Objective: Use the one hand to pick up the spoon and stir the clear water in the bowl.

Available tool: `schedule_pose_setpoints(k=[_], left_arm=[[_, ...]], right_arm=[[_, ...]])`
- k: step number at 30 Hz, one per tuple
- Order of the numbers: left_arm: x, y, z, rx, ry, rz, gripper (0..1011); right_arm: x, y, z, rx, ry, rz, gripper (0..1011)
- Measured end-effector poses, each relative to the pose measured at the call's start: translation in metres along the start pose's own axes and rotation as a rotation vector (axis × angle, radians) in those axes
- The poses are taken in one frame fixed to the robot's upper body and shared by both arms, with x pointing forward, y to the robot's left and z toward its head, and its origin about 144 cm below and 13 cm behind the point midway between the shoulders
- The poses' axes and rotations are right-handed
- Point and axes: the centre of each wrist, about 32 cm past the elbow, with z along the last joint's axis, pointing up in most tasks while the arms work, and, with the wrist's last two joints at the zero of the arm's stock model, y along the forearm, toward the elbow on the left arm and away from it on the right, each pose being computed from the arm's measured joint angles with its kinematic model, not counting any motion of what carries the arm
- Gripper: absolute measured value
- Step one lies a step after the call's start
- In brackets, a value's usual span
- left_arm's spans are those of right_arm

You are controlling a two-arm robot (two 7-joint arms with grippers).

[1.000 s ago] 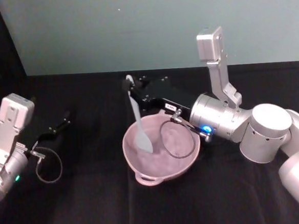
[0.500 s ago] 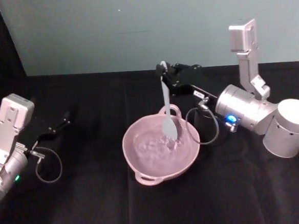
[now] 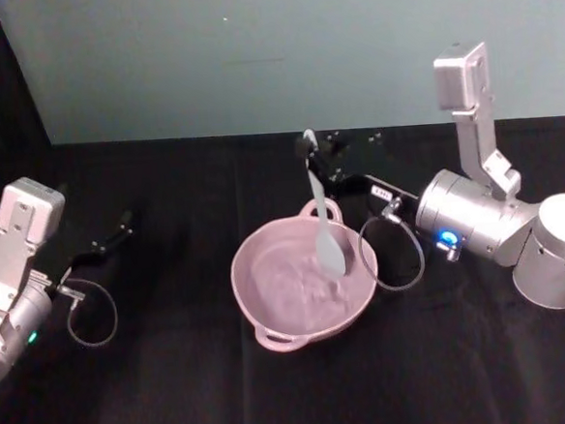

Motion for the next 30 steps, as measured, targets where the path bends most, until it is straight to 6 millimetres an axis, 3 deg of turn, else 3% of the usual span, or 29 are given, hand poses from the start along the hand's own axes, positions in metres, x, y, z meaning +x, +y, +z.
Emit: schedule_pose_setpoints(k=[7, 18, 30], left_arm=[[0.0, 0.0, 0.0, 0.0, 0.0, 0.0, 1011], [0.0, 0.0, 0.0, 0.0, 0.0, 0.0, 1011], [0.0, 0.0, 0.0, 0.0, 0.0, 0.0, 1011]], right_arm=[[-0.017, 0.003, 0.001, -0.023, -0.019, 0.068, 110], [-0.047, 0.024, 0.004, -0.015, -0.023, 0.185, 110], [-0.043, 0.04, 0.003, 0.011, -0.001, 0.184, 110]])
